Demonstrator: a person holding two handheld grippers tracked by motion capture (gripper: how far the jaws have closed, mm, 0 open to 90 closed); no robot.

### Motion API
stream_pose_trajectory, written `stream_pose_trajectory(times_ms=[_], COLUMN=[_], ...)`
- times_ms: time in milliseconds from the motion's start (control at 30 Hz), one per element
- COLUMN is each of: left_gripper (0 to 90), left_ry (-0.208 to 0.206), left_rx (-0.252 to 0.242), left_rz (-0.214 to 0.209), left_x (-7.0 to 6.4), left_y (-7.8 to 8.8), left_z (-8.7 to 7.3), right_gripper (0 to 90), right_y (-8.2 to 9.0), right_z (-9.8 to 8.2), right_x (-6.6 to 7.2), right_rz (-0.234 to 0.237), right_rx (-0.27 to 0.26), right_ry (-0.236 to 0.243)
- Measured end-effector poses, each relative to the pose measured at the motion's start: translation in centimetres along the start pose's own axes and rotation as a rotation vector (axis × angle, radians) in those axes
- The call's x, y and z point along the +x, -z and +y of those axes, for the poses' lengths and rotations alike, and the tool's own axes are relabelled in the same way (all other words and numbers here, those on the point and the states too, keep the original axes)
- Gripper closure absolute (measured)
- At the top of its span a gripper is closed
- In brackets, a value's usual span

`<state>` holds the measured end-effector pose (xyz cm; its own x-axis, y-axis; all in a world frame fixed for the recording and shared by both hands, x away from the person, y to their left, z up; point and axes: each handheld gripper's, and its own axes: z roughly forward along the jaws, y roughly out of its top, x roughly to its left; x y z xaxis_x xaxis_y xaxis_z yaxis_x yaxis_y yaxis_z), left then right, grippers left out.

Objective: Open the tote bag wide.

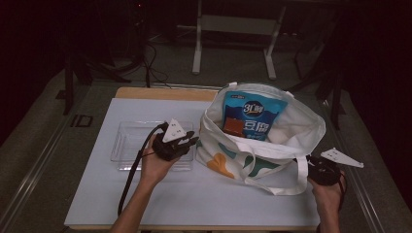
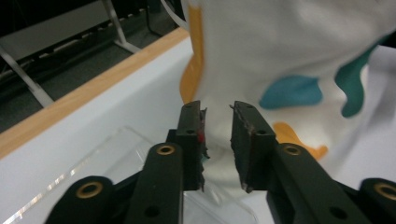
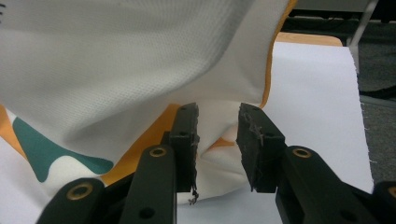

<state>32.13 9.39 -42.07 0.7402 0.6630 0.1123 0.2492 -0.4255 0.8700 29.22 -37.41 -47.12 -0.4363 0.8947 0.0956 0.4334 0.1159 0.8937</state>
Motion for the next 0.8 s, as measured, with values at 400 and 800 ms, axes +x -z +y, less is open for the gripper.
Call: stream_pose_trajectory(times_ms=[400,800], left_gripper=[72.8,87.3], left_ry=[-0.003,-0.010], left_rx=[-0.028,0.000], left_rz=[0.001,-0.009], left_x=[0.9,1.3], left_y=[-2.4,-3.0], left_z=[1.7,3.0], right_gripper=[67.3,67.4], right_y=[0.2,0.3], right_z=[0.5,1.8], right_x=[0.1,0.4], right_rz=[0.020,0.025], right_rx=[-0.002,-0.021], right_ry=[0.012,0.034])
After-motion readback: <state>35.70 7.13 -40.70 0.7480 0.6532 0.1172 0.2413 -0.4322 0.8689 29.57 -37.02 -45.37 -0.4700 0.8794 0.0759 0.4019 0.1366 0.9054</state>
